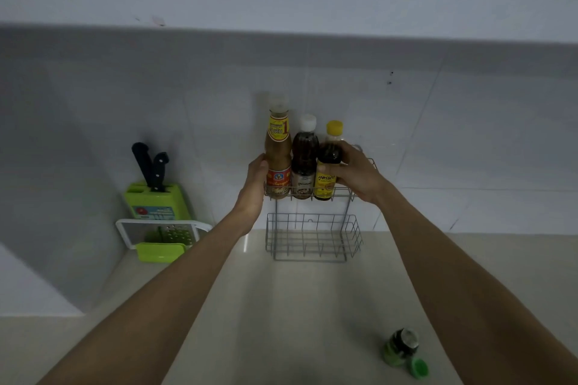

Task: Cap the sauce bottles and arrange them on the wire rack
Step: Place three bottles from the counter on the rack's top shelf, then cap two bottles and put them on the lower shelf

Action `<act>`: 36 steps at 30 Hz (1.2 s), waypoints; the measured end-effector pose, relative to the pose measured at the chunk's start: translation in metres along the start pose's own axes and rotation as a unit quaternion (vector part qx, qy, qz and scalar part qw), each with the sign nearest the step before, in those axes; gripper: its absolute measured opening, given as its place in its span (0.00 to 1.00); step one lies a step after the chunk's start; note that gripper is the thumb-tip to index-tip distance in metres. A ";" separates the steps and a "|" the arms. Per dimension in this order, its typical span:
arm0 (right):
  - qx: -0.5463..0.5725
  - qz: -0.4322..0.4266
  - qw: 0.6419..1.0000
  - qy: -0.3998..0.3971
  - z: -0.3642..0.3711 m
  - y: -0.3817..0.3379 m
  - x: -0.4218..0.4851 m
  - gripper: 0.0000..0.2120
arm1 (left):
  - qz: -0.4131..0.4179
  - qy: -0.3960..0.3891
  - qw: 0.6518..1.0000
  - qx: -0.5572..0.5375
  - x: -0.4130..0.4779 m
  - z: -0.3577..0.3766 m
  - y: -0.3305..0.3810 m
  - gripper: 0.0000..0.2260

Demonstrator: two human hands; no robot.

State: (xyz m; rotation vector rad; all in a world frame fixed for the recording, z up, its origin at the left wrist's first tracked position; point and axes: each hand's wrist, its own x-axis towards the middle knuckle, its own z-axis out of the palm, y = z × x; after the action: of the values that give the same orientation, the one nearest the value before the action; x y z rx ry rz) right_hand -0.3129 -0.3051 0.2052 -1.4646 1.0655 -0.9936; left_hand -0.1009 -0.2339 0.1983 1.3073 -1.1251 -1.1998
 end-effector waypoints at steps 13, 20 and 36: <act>-0.120 -0.004 0.989 0.091 0.032 0.002 -0.028 0.52 | -0.007 -0.045 0.997 0.069 -0.017 -0.006 0.004 0.28; -0.082 -0.174 0.945 0.263 0.075 0.016 -0.102 0.20 | -0.017 -0.007 0.996 0.087 -0.065 -0.044 -0.025 0.16; -0.449 -0.139 0.791 -0.391 0.193 0.037 -0.227 0.26 | -0.181 -0.158 0.949 0.206 -0.285 -0.103 -0.180 0.29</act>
State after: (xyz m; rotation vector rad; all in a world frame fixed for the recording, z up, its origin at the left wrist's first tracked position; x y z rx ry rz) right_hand -0.1933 -0.0402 0.1315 -2.5496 0.6847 0.1059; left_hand -0.0189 0.0703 0.0415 1.7365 -1.4665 -1.5376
